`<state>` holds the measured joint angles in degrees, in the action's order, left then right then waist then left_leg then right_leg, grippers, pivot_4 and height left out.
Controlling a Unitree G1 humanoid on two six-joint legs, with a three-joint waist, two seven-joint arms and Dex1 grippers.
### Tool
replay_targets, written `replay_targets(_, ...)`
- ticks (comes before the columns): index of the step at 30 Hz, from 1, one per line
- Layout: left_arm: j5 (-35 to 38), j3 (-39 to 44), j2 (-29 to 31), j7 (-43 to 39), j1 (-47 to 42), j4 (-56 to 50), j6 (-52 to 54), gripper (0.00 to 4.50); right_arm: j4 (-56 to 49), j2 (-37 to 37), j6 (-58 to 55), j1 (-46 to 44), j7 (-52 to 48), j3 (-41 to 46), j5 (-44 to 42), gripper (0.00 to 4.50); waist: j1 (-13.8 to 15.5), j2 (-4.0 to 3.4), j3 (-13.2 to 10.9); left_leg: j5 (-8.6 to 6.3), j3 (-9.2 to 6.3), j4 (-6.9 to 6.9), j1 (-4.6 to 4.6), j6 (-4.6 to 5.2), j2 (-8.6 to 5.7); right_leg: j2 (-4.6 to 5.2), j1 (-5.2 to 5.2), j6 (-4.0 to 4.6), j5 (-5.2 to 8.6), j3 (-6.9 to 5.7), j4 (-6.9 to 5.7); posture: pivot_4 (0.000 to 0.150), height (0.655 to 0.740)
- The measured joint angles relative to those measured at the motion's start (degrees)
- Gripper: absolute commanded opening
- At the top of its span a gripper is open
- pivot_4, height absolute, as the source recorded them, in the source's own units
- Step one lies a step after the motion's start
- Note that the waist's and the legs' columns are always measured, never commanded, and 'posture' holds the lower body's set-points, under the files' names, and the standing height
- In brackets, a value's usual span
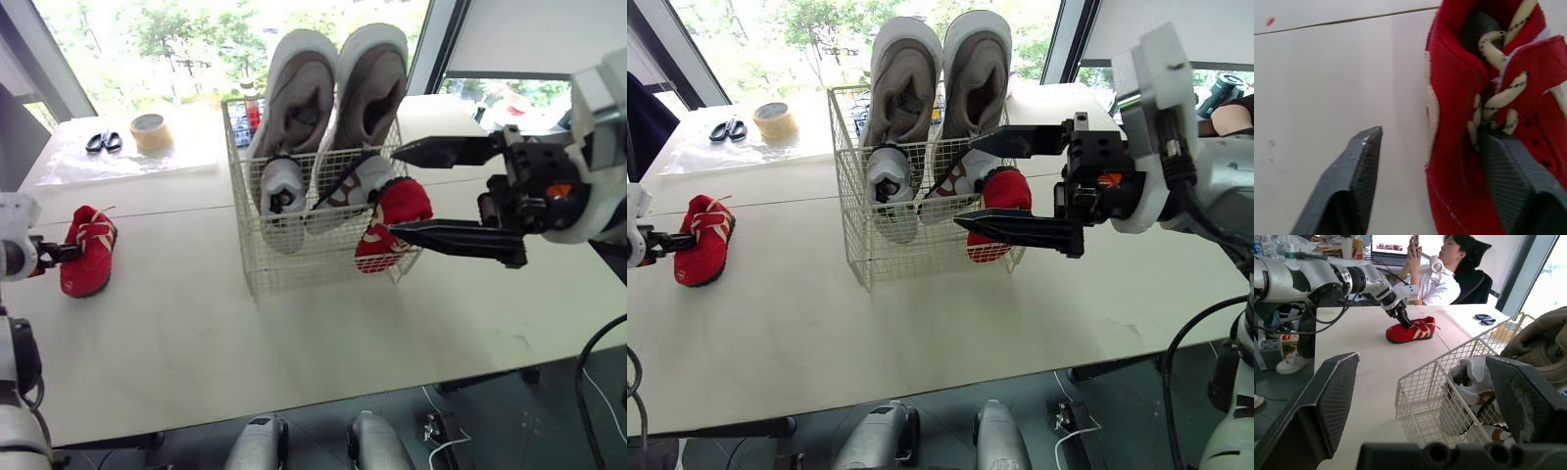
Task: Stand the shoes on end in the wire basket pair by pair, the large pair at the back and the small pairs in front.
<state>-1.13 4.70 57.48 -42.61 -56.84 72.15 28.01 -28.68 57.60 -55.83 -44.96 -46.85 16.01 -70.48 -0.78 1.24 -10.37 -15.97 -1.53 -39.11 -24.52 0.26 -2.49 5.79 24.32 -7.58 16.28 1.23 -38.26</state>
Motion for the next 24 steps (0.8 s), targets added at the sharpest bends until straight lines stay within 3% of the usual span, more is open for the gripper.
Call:
replay_targets(3, -0.82, -0.70, -0.77, 0.43, -0.79, 0.51, -0.24, 0.06, 0.07, 0.24, 0.00, -0.01, -0.10, -0.03, 0.48, 4.50, 0.00, -0.03, 0.02, 0.00, 0.00, 0.00, 0.02, 0.00, 0.00, 0.00, 0.00, 0.00, 0.00, 0.00, -0.04, 0.150, 0.7400)
replay_targets(9, -1.27, -0.50, -1.35, 0.03, -1.82, 0.95, -0.05, 0.06, 0.25, 0.86, 0.18, -0.03, -0.66, -0.16, 1.70, 4.50, 0.19, -0.02, 0.02, 0.00, 0.00, -0.04, 0.02, 0.00, -0.02, 0.01, -0.01, 0.00, 0.00, 0.00, -0.07, 0.150, 0.7400)
replay_targets(13, 2.26, 2.64, -1.87, -5.23, -2.43, -0.92, 0.68, 0.06, 0.72, 0.86, 1.04, -0.02, -1.33, -1.27, 2.89, 4.50, 0.37, 0.05, 0.01, 0.01, -0.02, -0.05, -0.03, 0.00, -0.02, 0.01, -0.01, 0.00, 0.00, -0.06, -0.06, 0.150, 0.7400)
replay_targets(15, 7.36, 6.56, -3.23, -9.49, -1.11, -9.66, 1.27, 0.06, 1.40, 0.74, 1.56, -0.09, -1.83, -2.08, 3.85, 4.50, 0.50, 0.17, -0.03, 0.01, -0.08, -0.11, -0.13, -0.01, -0.01, 0.05, 0.02, 0.00, 0.00, -0.10, -0.04, 0.150, 0.7400)
replay_targets(18, 18.13, 14.09, -6.66, -11.62, 3.46, -33.57, 6.27, 0.06, 2.96, 0.14, 2.60, -0.41, -2.62, -3.41, 5.48, 4.50, 0.12, 0.32, 0.02, 0.15, -0.08, -0.12, -0.23, -0.27, -0.02, 0.20, 0.06, 0.01, -0.02, -0.02, 0.08, 0.150, 0.7400)
replay_targets(20, 25.72, 20.17, -12.42, -5.62, 7.39, -52.61, 13.73, 0.06, 4.29, -0.29, 3.63, -0.58, -3.44, -4.32, 7.21, 4.50, -0.05, 0.29, 0.04, 0.15, -0.04, -0.08, -0.23, -0.27, -0.03, 0.27, 0.08, 0.00, -0.02, 0.02, 0.08, 0.150, 0.7400)
replay_targets(24, 35.65, 22.17, -19.96, 5.67, 11.94, -78.36, 26.80, 0.06, 6.82, -1.77, 5.47, -1.24, -5.33, -6.84, 10.36, 4.50, -0.43, 0.30, 0.03, 0.15, -0.04, -0.03, -0.24, -0.28, 0.00, 0.12, 0.23, -0.01, -0.02, 0.10, 0.07, 0.150, 0.7400)
